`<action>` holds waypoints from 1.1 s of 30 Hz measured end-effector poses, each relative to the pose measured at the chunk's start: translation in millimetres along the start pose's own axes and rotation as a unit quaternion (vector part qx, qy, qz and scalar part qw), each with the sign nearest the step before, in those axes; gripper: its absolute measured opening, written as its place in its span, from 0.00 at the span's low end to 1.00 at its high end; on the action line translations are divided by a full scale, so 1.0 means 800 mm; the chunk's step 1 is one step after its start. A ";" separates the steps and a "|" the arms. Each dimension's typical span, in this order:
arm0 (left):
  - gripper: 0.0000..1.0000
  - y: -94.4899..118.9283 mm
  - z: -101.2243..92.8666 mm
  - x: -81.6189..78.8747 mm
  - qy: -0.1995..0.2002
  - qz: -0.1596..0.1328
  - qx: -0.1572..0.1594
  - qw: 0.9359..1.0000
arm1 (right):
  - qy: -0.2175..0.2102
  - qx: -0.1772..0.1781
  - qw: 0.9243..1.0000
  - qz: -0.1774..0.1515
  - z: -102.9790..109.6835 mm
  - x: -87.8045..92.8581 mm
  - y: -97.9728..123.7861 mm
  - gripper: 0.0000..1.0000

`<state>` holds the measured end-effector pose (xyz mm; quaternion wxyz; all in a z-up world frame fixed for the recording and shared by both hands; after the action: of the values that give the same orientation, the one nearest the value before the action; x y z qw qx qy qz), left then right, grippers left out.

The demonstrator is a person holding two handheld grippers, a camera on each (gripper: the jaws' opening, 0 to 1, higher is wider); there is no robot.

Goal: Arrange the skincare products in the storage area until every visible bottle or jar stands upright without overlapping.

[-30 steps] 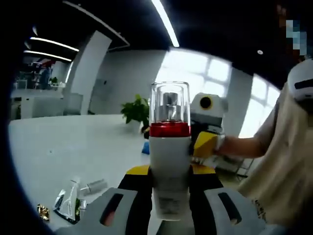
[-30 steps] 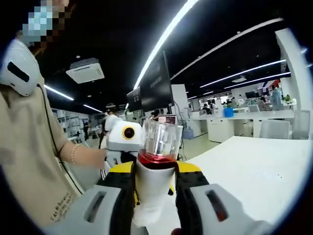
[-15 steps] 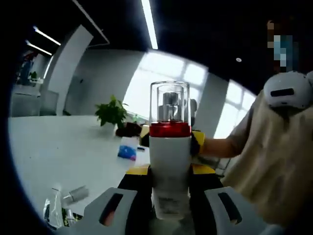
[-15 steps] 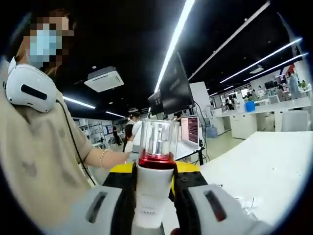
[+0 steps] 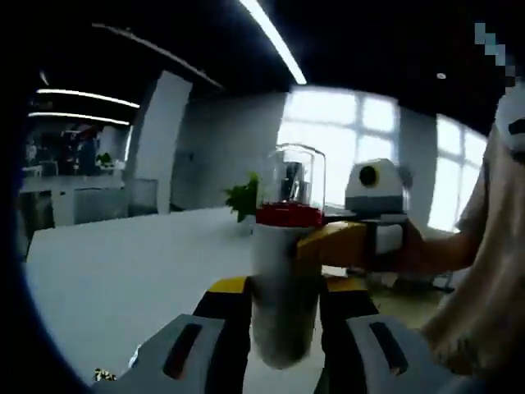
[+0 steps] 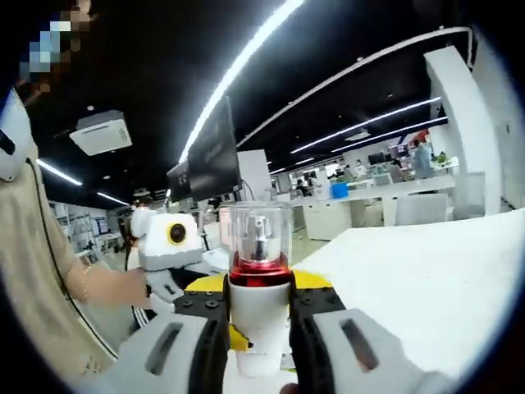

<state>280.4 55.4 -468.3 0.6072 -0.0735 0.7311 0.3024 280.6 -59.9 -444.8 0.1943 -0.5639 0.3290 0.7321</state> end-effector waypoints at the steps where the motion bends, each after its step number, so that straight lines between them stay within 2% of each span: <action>1: 0.26 -0.003 -0.004 0.001 0.003 0.004 -0.032 0.999 | 0.011 0.022 1.000 -0.004 0.001 0.000 0.000 0.26; 3: 0.25 -0.009 -0.010 0.001 -0.018 0.010 -0.070 0.997 | 0.023 0.053 0.998 -0.006 0.006 0.001 -0.001 0.26; 7: 0.26 -0.017 -0.015 0.001 -0.023 0.012 -0.122 0.992 | -0.012 0.083 0.996 -0.024 0.008 0.007 0.000 0.26; 10: 0.26 -0.022 -0.015 0.004 -0.010 0.014 -0.125 0.992 | 0.000 0.101 0.995 -0.026 0.011 0.012 0.002 0.26; 12: 0.25 -0.023 -0.014 0.006 0.008 0.013 -0.111 0.994 | 0.019 0.109 0.994 -0.023 0.012 0.013 0.004 0.26; 14: 0.24 -0.023 -0.013 0.008 0.006 0.013 -0.095 0.995 | 0.032 0.106 0.994 -0.020 0.012 0.014 0.006 0.27; 16: 0.24 -0.022 -0.011 0.009 0.011 0.016 -0.079 0.997 | 0.034 0.084 0.996 -0.023 0.009 0.015 0.008 0.27; 18: 0.24 -0.021 -0.008 0.008 -0.001 0.024 -0.069 0.997 | 0.016 0.046 0.998 -0.031 0.005 0.017 0.010 0.27; 20: 0.24 -0.020 -0.008 0.008 -0.028 0.029 -0.048 0.998 | 0.019 0.033 0.999 -0.028 0.001 0.018 0.014 0.28; 22: 0.24 -0.020 -0.014 0.010 -0.029 0.030 0.000 0.999 | 0.065 -0.005 0.997 -0.029 0.000 0.018 0.019 0.30; 23: 0.24 -0.019 -0.015 0.011 -0.022 0.024 0.014 0.999 | 0.066 -0.024 0.997 -0.028 -0.001 0.019 0.023 0.30; 25: 0.24 -0.020 -0.023 0.015 -0.038 0.028 0.056 0.997 | 0.079 -0.068 0.994 -0.013 -0.002 0.022 0.029 0.32; 27: 0.24 -0.022 -0.030 0.021 -0.053 0.033 0.083 0.995 | 0.100 -0.089 0.991 0.002 -0.003 0.025 0.034 0.33; 28: 0.24 -0.022 -0.031 0.022 -0.055 0.033 0.090 0.994 | 0.107 -0.112 0.988 0.012 -0.003 0.028 0.037 0.34; 29: 0.24 -0.023 -0.035 0.025 -0.057 0.034 0.114 0.991 | 0.103 -0.122 0.987 0.023 -0.003 0.030 0.040 0.34; 32: 0.24 -0.026 -0.040 0.031 -0.070 0.032 0.151 0.986 | 0.128 -0.144 0.981 0.037 -0.001 0.034 0.048 0.33; 33: 0.24 -0.028 -0.040 0.033 -0.065 0.032 0.158 0.985 | 0.123 -0.142 0.981 0.037 -0.002 0.035 0.049 0.33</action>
<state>257.3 27.1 -498.0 0.6474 0.0666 0.7307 0.2061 247.9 -91.0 -461.8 0.0427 -0.6592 0.2636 0.7029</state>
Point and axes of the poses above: the point that each gripper's makers call its tool centre point, and the gripper's own axes: y roughly backward along the fingers, z roughly to its left, x roughly out of its underside, the point moved 8 cm from there along y, roughly backward along the fingers, and after that the axes turned 13 degrees about z, right-handed, at the moved point
